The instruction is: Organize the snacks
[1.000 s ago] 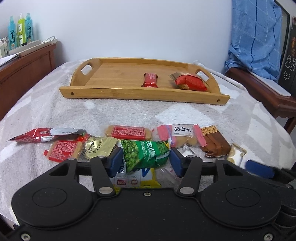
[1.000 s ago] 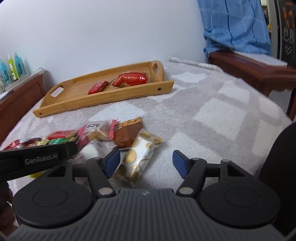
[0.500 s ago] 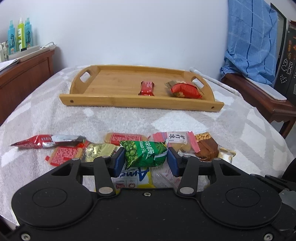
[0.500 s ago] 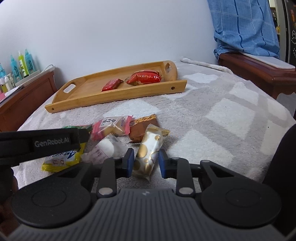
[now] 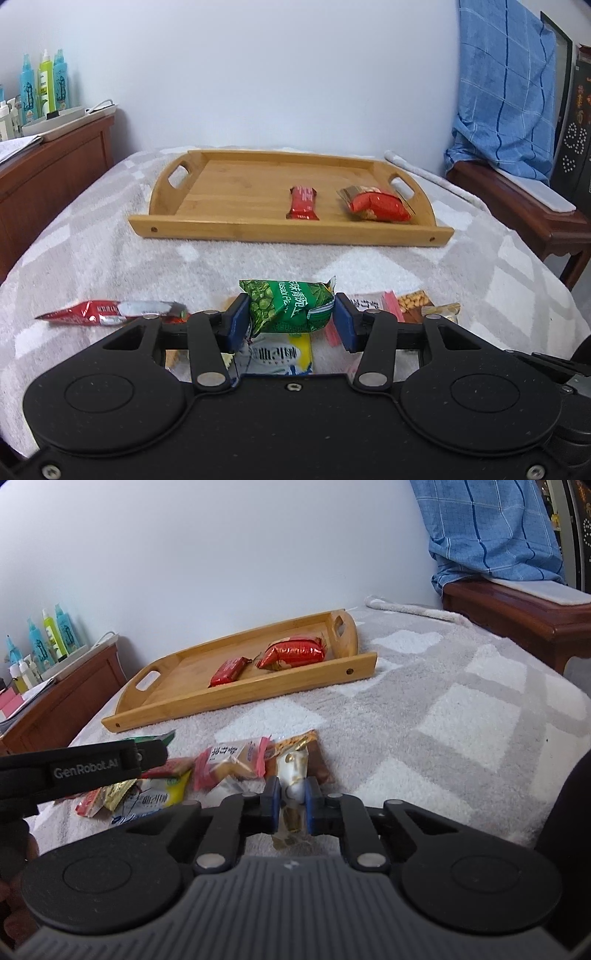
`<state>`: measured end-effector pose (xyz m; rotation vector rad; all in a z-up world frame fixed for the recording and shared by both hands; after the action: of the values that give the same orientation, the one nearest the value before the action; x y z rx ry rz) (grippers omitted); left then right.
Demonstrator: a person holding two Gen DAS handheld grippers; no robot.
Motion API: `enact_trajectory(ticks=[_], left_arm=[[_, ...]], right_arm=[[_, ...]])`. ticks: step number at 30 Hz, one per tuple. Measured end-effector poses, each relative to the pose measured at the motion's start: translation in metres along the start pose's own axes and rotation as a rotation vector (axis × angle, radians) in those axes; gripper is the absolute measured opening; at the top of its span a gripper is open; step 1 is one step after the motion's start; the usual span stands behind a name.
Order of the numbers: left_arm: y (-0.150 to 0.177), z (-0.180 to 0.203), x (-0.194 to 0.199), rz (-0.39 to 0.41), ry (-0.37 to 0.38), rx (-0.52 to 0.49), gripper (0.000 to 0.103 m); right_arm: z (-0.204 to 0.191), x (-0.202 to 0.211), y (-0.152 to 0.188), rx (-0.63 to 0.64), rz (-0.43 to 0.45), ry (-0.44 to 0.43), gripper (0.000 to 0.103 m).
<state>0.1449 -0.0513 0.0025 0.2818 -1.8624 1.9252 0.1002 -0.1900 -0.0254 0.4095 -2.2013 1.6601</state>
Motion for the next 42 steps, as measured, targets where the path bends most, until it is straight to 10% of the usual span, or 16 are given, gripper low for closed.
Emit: enact_trajectory(ticks=[3,14,18,23,28,42], left_arm=[[0.0,-0.003,0.0,0.001,-0.005,0.006,0.046],[0.009,-0.005,-0.002,-0.014,-0.008,0.016,0.046],[0.007,-0.007,-0.002,-0.008,-0.012,0.016,0.046],[0.007,-0.009,-0.004,-0.009,-0.017,0.021,0.046],[0.006,-0.01,-0.005,-0.007,-0.017,0.023,0.046],[-0.031,-0.012,-0.023,0.024,0.001,0.017,0.045]], right_arm=[[0.001,-0.003,0.003,0.01,-0.013,0.01,0.039],[0.0,-0.012,0.016,0.066,-0.055,0.063,0.048],[0.006,-0.007,0.012,0.067,-0.025,0.095,0.066],[0.01,-0.005,0.01,0.054,-0.02,0.103,0.066],[-0.001,-0.009,0.013,0.08,-0.044,0.06,0.027],[0.013,-0.024,-0.041,-0.046,-0.023,-0.021,0.026]])
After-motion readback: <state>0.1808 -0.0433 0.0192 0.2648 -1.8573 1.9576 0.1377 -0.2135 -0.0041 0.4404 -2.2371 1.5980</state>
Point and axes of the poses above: each gripper's, at about its wrist camera, not at the fingertips, and x roughly against the way its jaws point, z to its right, y to its underside, the point moved 10 cm from there along -x, roughly the way its jaws point, and after that the axes turned 10 degrees about z, right-handed, at the moved point
